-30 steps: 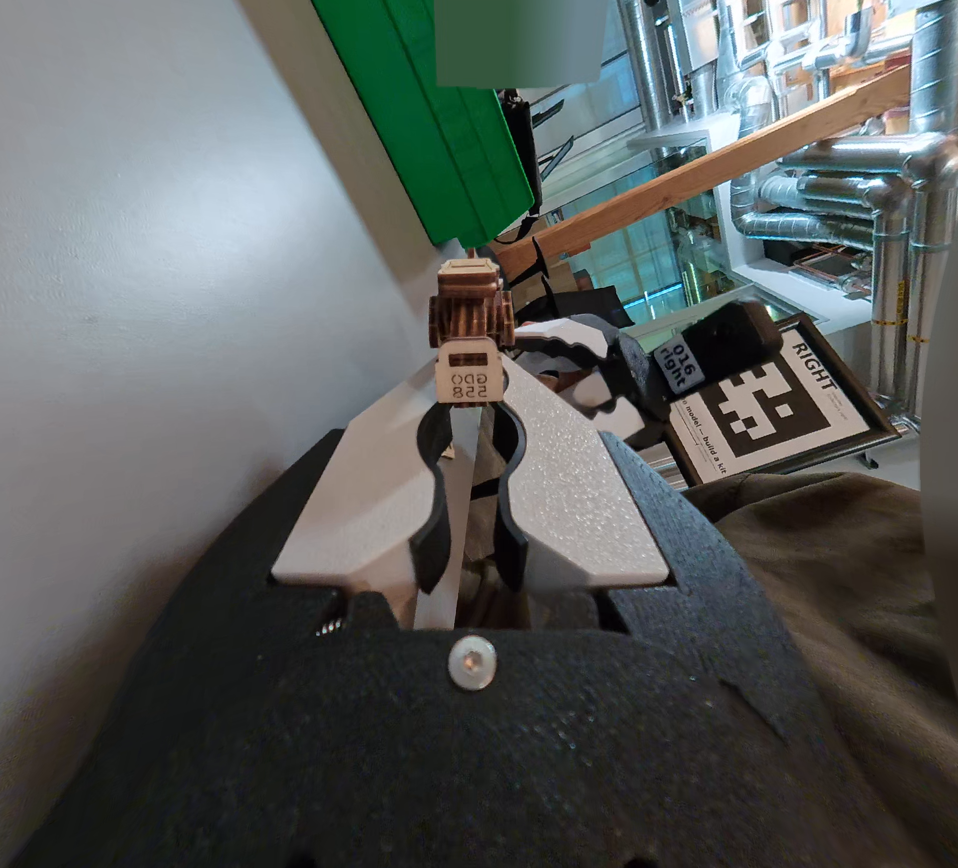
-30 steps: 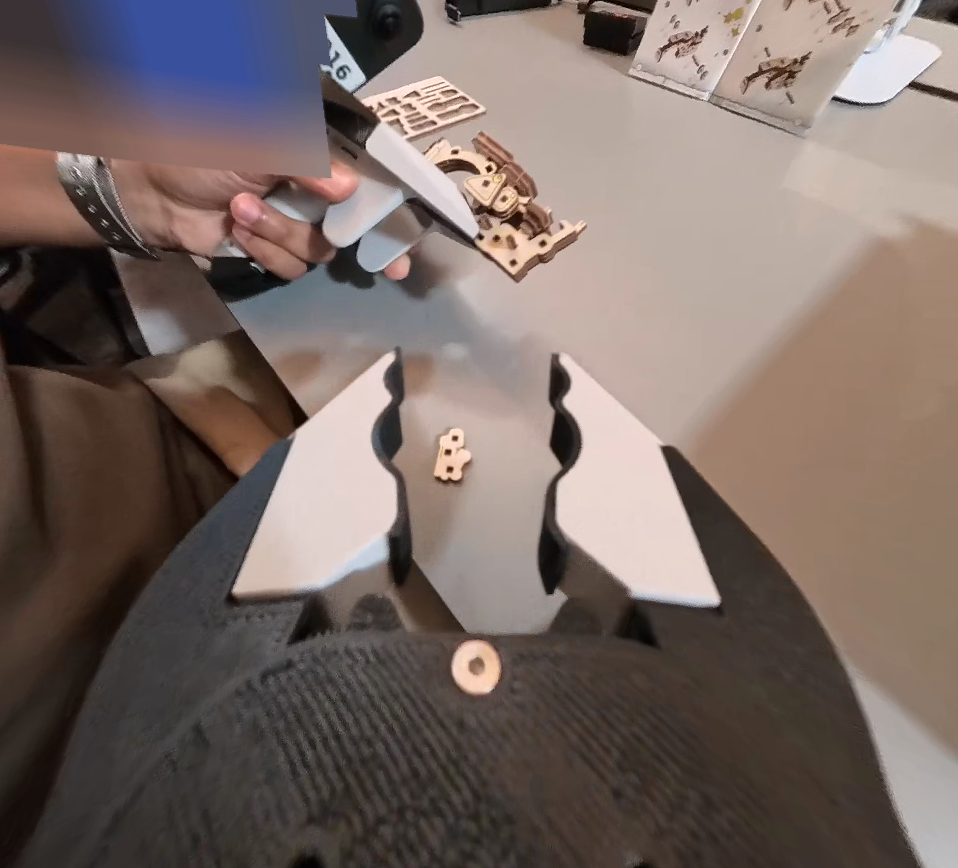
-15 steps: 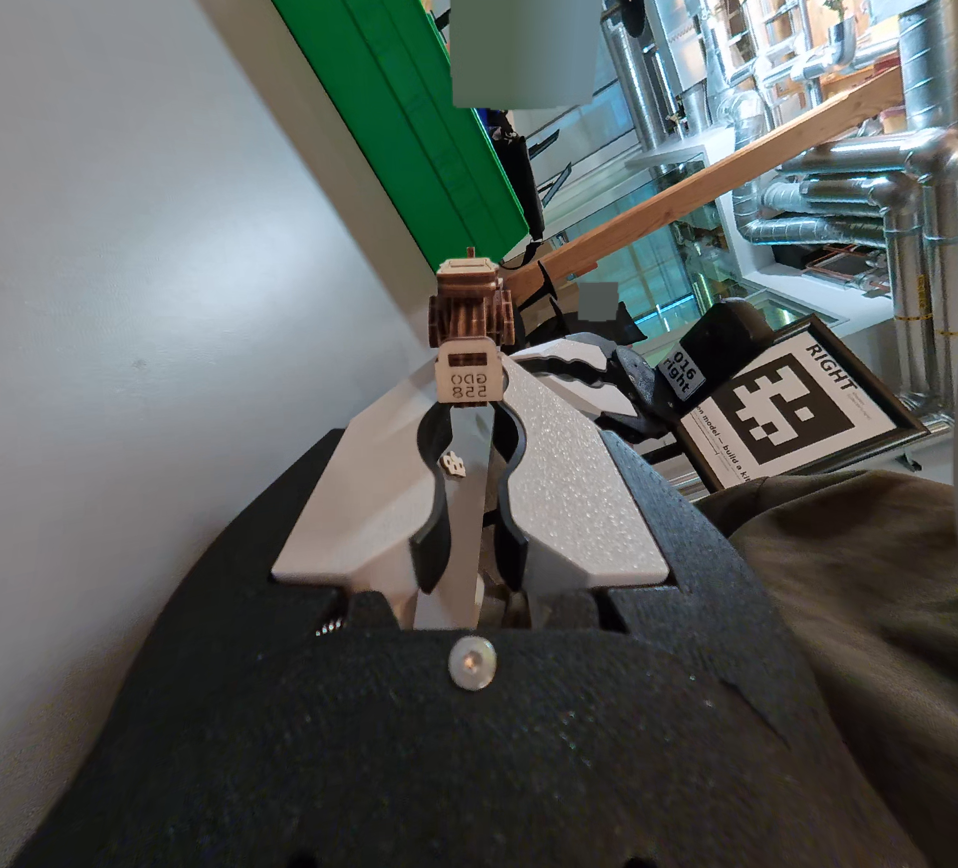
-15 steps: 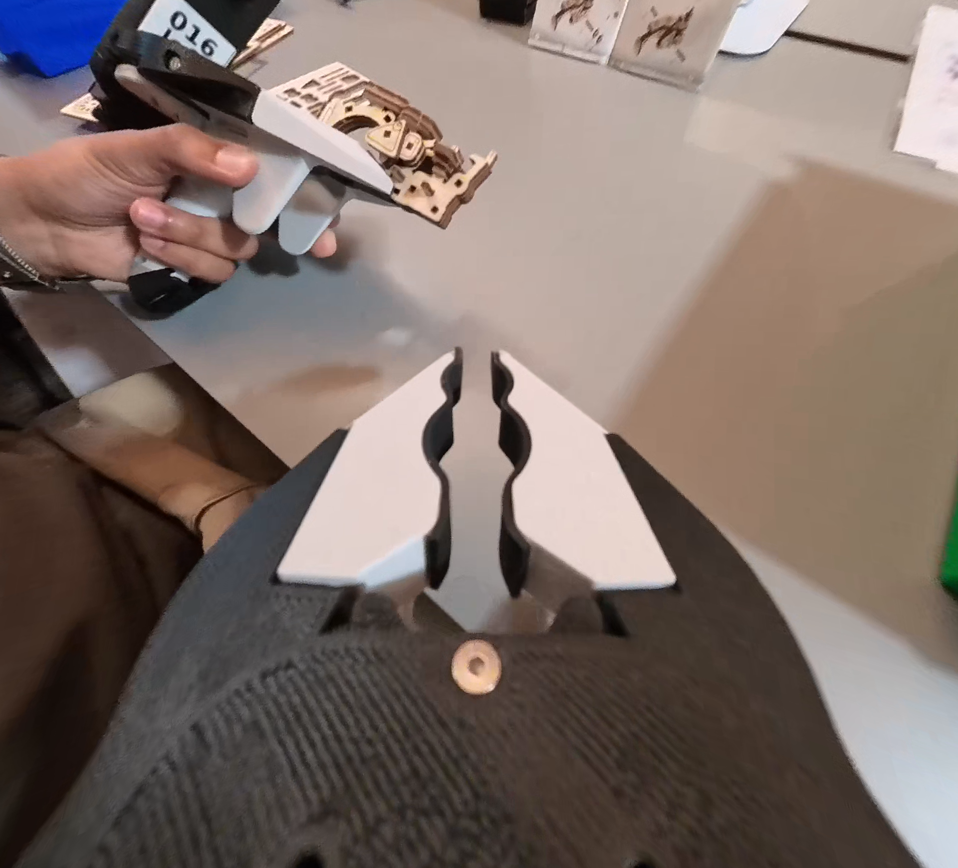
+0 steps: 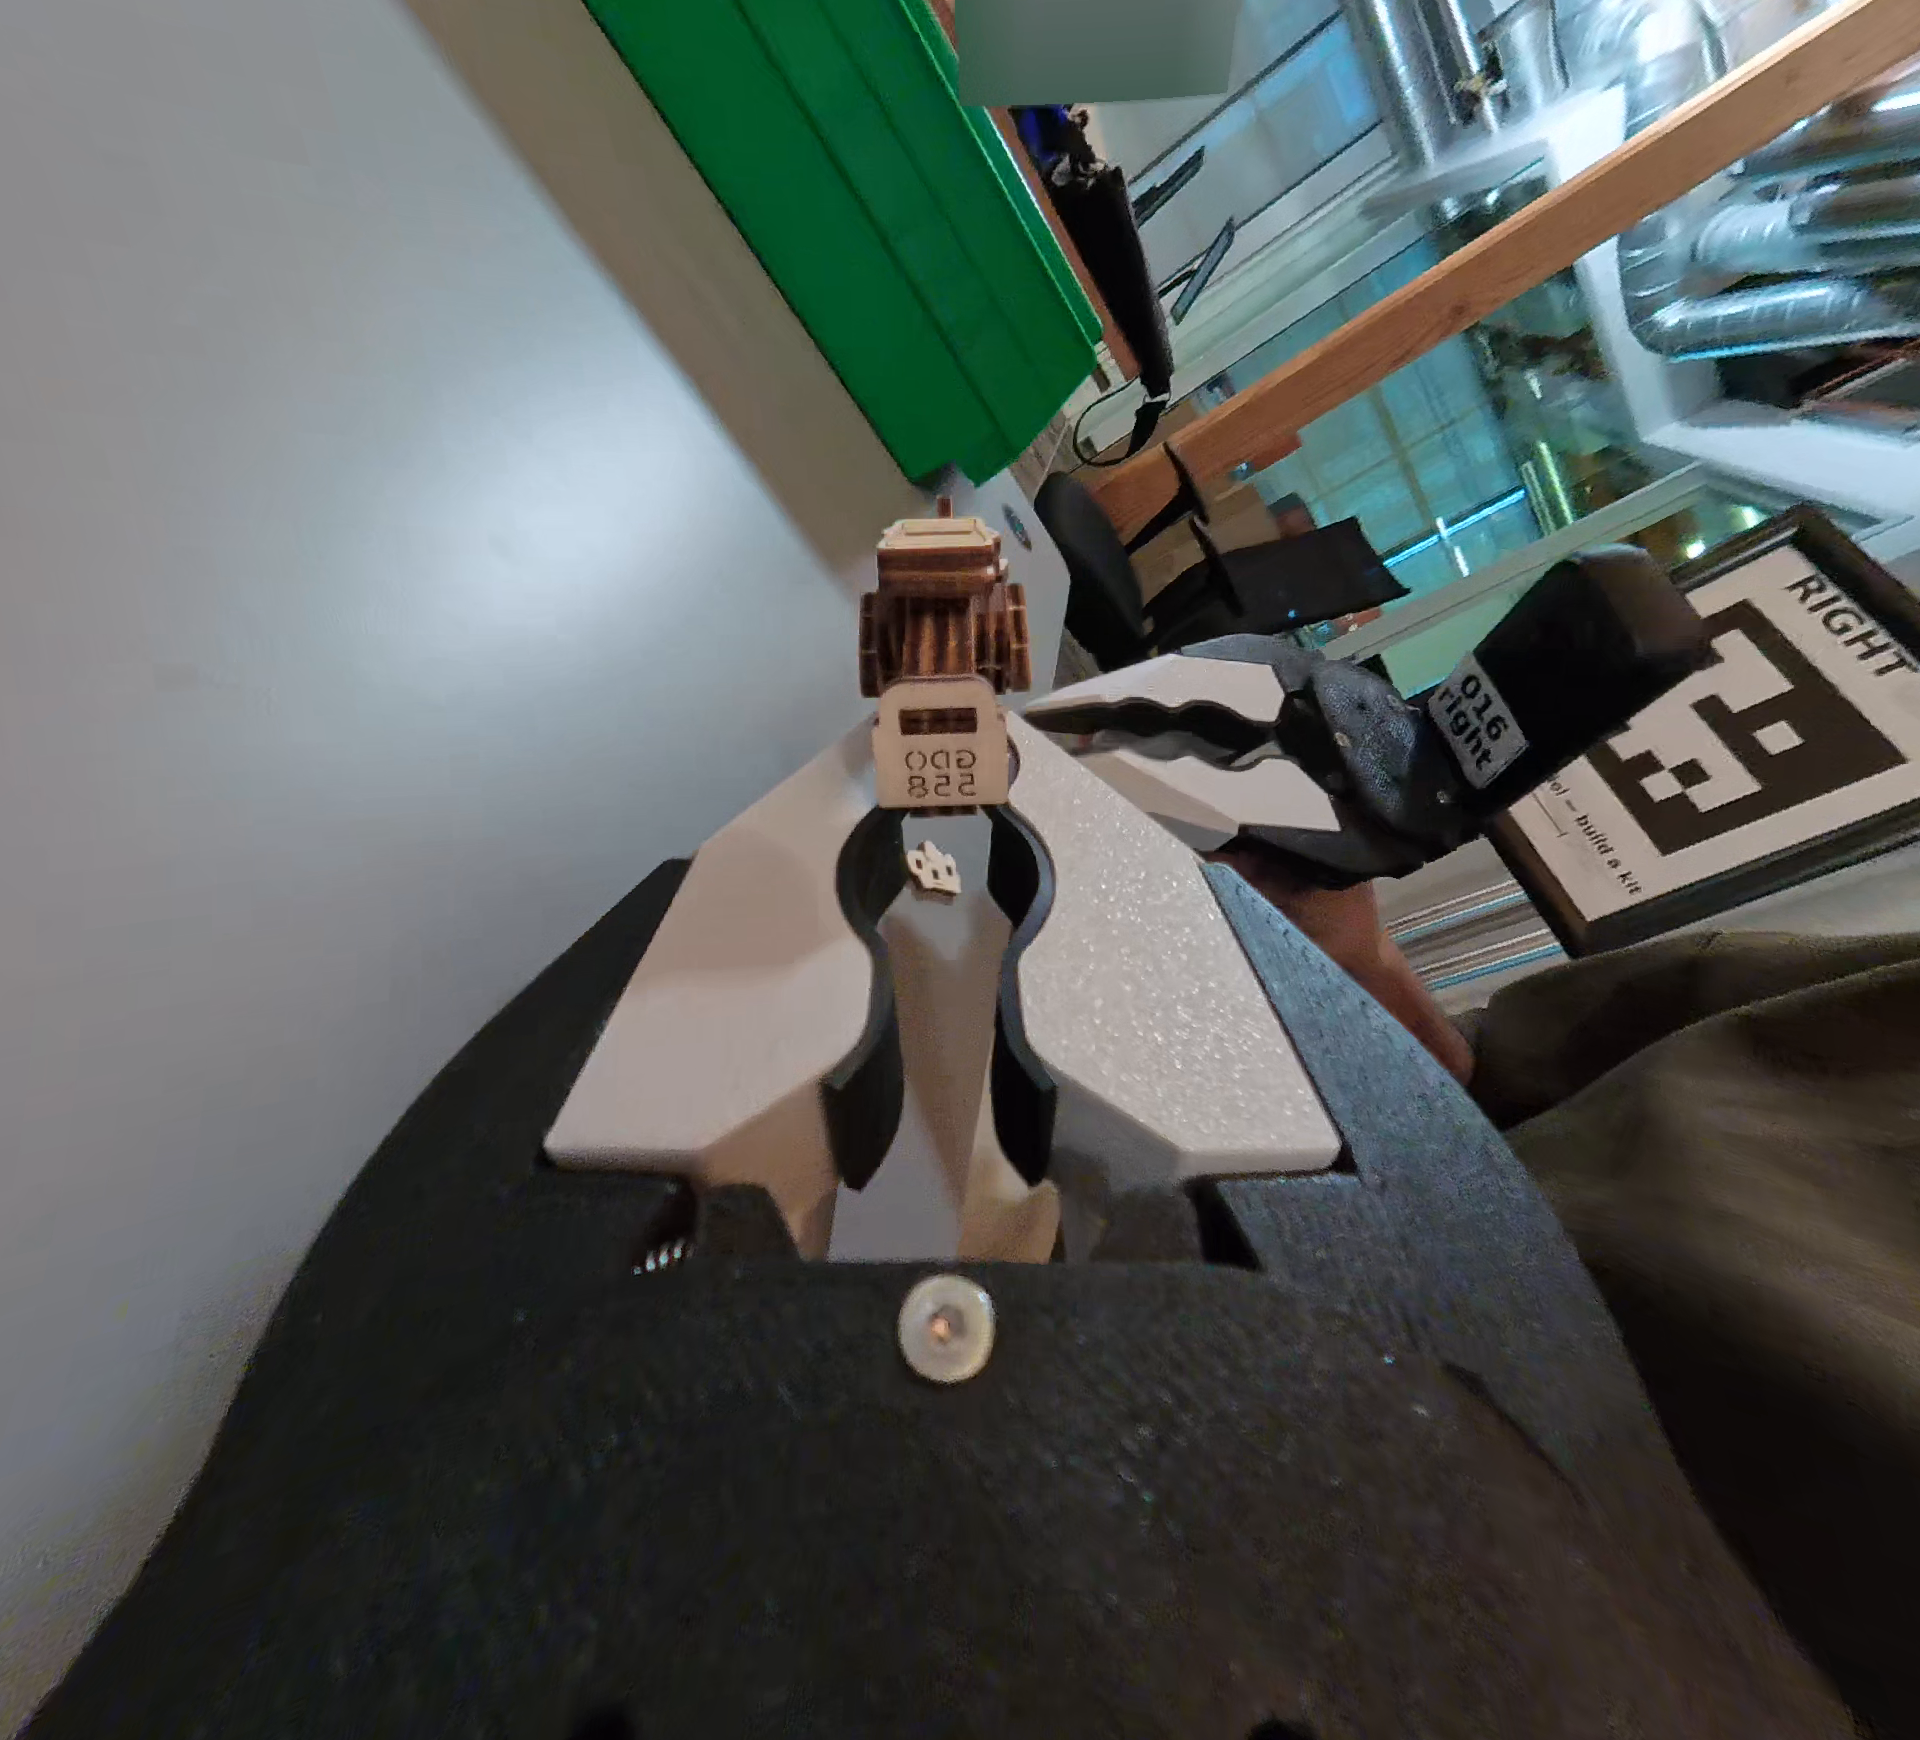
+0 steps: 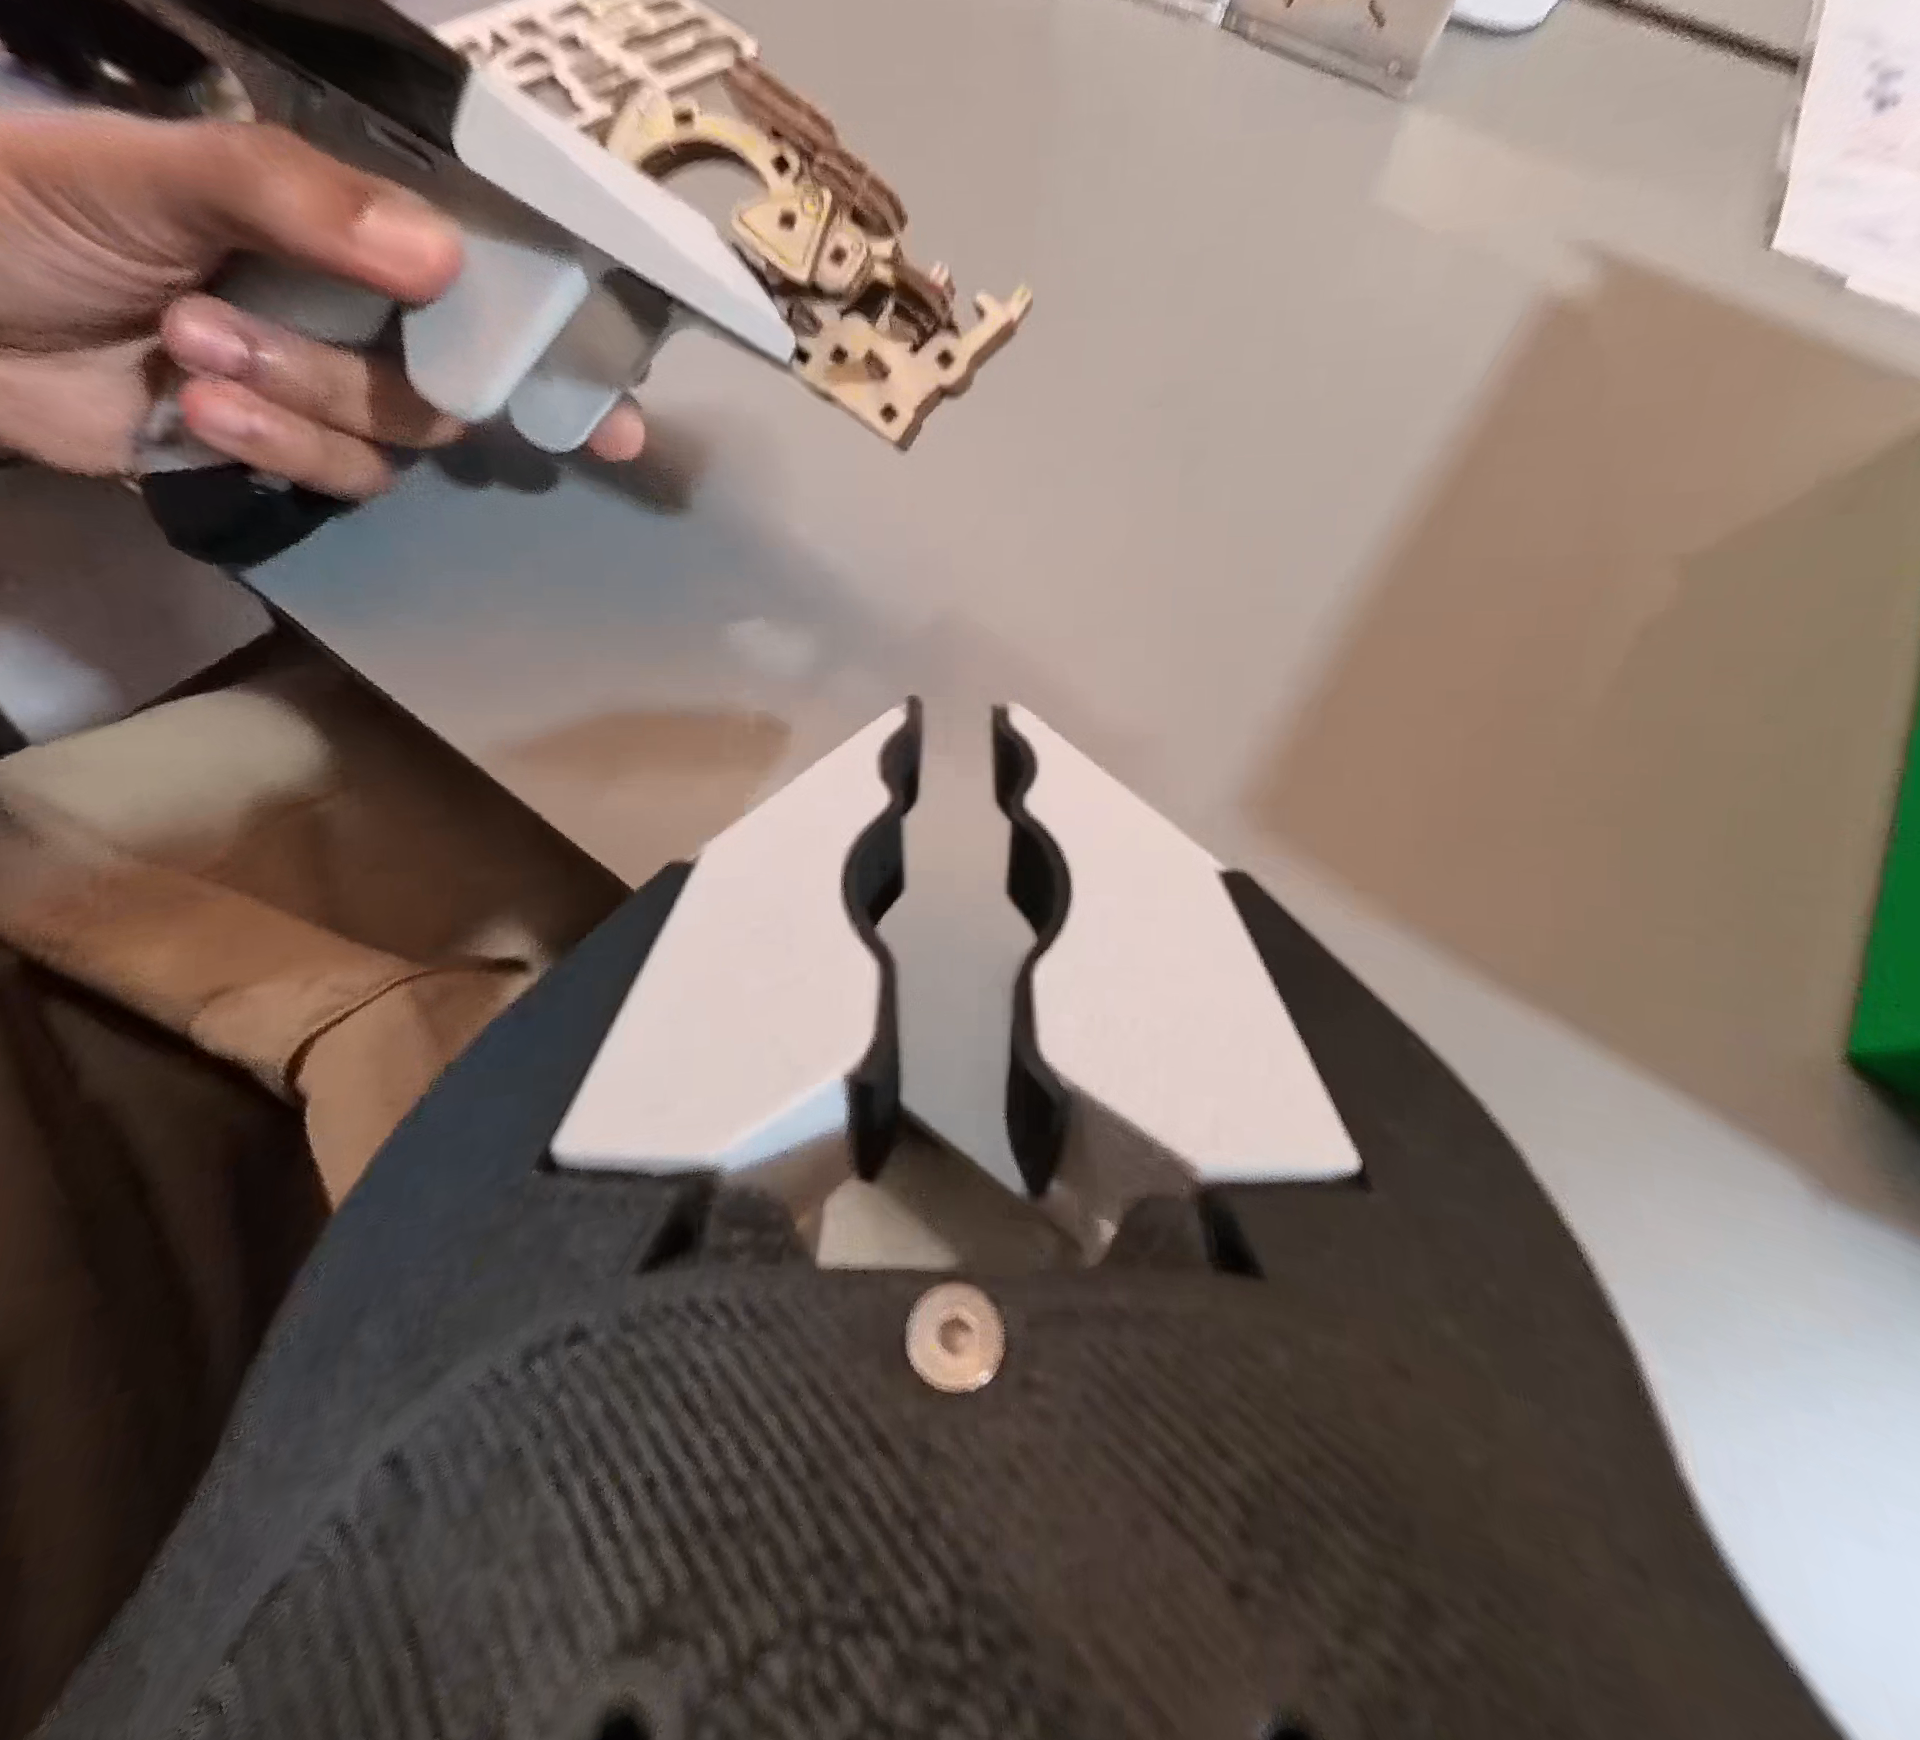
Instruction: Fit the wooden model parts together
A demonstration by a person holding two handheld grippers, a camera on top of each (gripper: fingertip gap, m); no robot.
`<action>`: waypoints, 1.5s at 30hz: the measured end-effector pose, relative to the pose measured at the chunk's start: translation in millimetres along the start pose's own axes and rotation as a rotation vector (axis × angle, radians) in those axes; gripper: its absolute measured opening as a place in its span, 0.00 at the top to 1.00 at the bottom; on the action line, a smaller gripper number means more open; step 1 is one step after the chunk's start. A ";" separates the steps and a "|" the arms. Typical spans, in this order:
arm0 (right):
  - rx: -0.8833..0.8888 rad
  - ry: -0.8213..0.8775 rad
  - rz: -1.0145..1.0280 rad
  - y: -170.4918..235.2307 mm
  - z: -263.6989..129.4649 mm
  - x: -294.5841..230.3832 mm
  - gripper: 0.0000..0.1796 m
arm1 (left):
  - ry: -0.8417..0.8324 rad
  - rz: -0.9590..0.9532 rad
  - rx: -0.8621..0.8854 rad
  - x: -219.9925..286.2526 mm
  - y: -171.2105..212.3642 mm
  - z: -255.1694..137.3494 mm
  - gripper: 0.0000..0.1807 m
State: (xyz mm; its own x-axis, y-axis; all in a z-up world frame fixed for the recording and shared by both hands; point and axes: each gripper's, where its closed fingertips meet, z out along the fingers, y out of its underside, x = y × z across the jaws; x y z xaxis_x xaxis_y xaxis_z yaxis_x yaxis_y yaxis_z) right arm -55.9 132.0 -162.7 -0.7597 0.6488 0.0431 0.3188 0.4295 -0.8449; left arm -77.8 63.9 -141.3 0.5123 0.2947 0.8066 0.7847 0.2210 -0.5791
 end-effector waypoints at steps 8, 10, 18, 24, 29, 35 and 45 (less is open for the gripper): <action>-0.153 -0.118 0.002 23.1 1.7 -27.7 0.84 | -0.017 0.031 -0.047 2.4 10.8 3.7 0.98; -0.201 -0.093 -0.013 33.1 5.7 -25.6 0.83 | -0.011 0.021 -0.055 0.7 10.6 6.8 0.98; -0.229 -0.096 0.004 40.2 12.4 -22.6 0.83 | -0.001 -0.005 -0.067 0.1 12.6 13.4 0.98; -0.233 -0.089 -0.006 41.6 11.0 -22.3 0.82 | -0.021 0.007 -0.073 -0.7 16.0 15.7 0.98; -0.239 -0.105 -0.023 39.9 14.1 -23.0 0.83 | -0.024 0.006 -0.050 0.0 16.1 11.6 0.98; -0.252 -0.156 -0.061 34.7 21.3 -25.4 0.92 | -0.026 -0.037 0.016 -1.8 11.1 -1.1 0.98; 0.114 -0.273 -0.298 -35.7 3.5 -35.6 0.92 | -0.020 -0.051 -0.145 0.1 40.0 -8.7 0.98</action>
State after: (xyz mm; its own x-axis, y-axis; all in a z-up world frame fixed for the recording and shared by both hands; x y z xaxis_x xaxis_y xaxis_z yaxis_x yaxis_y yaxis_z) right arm -42.2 91.4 -135.9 -0.9365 0.3098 0.1644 0.0093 0.4906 -0.8714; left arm -43.4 64.7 -163.3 0.4649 0.3057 0.8309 0.8523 0.0995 -0.5135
